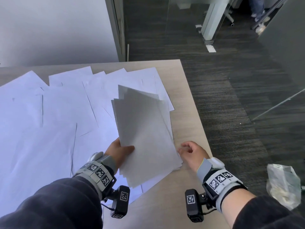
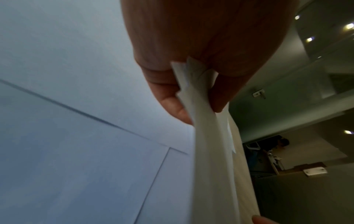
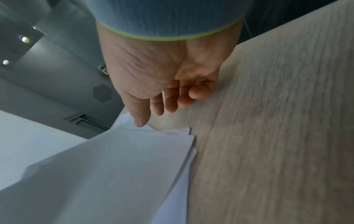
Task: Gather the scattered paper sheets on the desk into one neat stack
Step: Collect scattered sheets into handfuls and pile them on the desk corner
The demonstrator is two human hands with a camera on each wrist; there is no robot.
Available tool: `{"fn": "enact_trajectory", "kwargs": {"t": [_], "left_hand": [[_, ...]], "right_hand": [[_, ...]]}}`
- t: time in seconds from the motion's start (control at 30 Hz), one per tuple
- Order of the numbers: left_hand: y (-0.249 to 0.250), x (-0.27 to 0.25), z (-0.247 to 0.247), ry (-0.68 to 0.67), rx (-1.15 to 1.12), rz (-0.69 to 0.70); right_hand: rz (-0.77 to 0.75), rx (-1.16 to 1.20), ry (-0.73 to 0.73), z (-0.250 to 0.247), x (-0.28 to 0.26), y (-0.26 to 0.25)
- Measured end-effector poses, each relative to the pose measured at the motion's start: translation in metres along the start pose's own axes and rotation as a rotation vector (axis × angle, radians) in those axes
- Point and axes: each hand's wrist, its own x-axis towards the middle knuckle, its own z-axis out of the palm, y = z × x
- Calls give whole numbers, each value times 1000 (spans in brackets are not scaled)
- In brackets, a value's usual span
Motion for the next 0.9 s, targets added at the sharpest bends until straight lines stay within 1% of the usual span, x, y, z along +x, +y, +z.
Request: {"fn": "enact_trajectory", "kwargs": {"t": [0.03,0.1,0.23,0.3,0.33,0.43,0.5,0.57,0.67,0.73,0.8,0.9], "left_hand": [[3,-4,-3,-13,1,24],[9,-12,-10,-47,8,61],[16,-22,-21,-111,28,108],[20,-23,-23,-136,45,133],[21,-23,-24,-147,60,153],[27,-22,-32,-129,103,221],[33,-21,-40,-98,85,262],[40,-19,-48,-59,43,309],[52,-16,-58,34,-34,358],[62,-17,-60,54,-41,395],[68,-19,-61,49,-23,420],[65,-19,-61,47,1,417]], "right_hand": [[-15,43,34,-2,2,-2],[-11,216,20,-6,8,-9],[108,752,-210,-5,11,-36],[135,919,-275,-1,10,-50],[140,951,-281,1,10,-55],[126,935,-261,6,11,-73],[29,871,-237,8,11,-87],[-100,796,-202,7,10,-100],[-221,747,-160,6,8,-120],[-249,700,-147,6,11,-124],[-248,642,-173,10,14,-122],[-235,543,-173,14,15,-117]]}}
